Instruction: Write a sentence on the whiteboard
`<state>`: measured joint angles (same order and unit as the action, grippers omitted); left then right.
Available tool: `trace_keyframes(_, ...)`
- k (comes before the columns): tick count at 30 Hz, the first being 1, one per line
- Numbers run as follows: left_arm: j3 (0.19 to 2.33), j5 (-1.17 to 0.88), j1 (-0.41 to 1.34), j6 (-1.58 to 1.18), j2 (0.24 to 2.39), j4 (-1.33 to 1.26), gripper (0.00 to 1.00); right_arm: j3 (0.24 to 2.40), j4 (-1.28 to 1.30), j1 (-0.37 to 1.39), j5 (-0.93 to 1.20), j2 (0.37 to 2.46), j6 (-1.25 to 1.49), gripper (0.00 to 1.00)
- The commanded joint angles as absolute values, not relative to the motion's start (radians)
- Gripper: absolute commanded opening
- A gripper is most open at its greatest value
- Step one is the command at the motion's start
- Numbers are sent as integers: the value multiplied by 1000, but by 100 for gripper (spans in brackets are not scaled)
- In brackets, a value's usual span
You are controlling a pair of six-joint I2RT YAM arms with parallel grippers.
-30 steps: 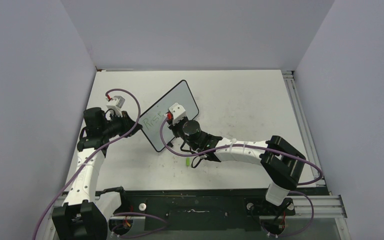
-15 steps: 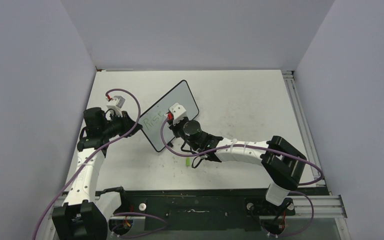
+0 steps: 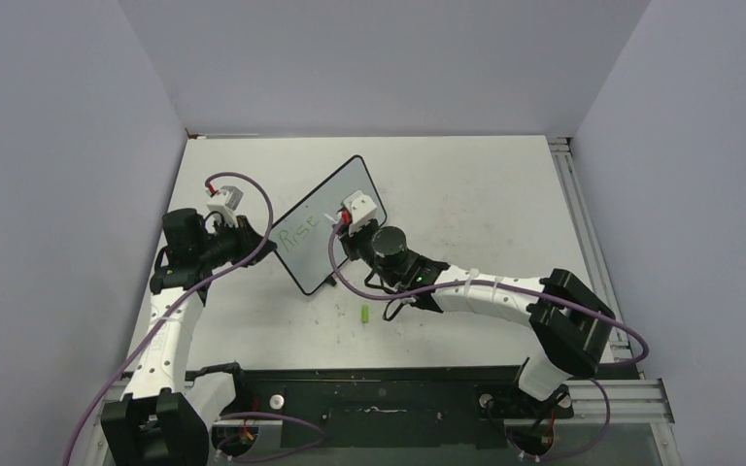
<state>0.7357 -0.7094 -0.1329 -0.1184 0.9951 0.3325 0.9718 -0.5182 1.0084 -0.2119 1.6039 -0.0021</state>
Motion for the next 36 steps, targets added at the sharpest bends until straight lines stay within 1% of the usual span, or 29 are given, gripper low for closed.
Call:
trace_keyframes(1, 784, -720, -136, -118, 978, 306, 0, 972, -553, 945, -144, 1551, 49, 5)
trace_keyframes(7, 783, -719, -135, -117, 980, 307, 0, 981, -558, 850, -32, 1553, 94, 5)
trace_keyframes(11, 785, -717, -137, -115, 982, 308, 0, 991, -560, 816, -8, 1556, 101, 5)
trace_keyframes(15, 785, -717, -136, -115, 982, 308, 0, 1007, -554, 811, 47, 1569, 101, 5)
trace_keyframes(24, 785, -721, -136, -115, 982, 308, 0, 1042, -547, 815, 76, 1606, 100, 5)
trace_keyframes(36, 785, -721, -136, -115, 983, 308, 0, 1079, -522, 850, 53, 1657, 73, 5)
